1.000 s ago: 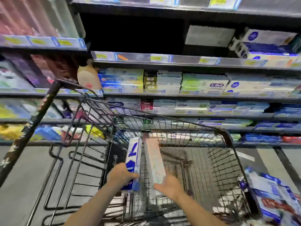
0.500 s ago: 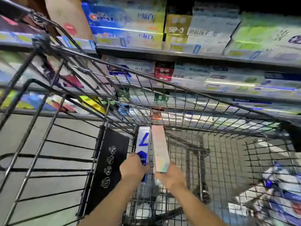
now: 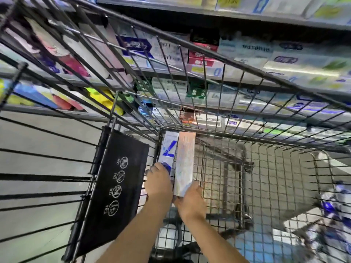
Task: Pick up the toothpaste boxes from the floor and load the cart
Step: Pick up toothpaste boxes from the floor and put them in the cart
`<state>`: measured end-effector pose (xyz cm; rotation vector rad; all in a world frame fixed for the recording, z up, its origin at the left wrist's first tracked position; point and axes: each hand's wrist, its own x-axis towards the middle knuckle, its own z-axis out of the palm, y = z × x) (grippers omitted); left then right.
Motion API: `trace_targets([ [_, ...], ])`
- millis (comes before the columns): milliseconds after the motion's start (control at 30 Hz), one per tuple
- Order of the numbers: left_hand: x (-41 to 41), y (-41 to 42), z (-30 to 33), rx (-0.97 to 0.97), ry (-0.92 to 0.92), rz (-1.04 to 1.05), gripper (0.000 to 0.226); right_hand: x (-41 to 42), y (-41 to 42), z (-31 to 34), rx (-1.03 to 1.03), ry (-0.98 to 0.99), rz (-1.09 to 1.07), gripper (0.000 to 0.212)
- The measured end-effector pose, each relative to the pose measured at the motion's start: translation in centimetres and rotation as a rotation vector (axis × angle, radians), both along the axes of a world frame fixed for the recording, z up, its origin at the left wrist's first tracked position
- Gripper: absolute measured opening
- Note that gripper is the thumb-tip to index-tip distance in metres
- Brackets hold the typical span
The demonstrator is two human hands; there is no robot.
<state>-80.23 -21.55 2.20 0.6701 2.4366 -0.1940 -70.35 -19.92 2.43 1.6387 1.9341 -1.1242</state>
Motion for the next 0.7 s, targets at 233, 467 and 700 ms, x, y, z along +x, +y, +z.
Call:
trace_targets([
  [233,-0.2,-0.6,4.6,0.066,-0.139,-0.159,0.054,1.6,2.3,4.0,0.103,-0.006,0.251,0.063],
  [467,-1.1,0.9,16.2,0.114,-0.051,-0.534,0.078,5.5,6.8,15.8,0.246,-0.054,0.512,0.07],
  [700,2.2,6.6,30.2,0.302,0.049,-0.834,0.079,12.9,10.4,29.2,0.506,-0.069,0.452,0.069],
])
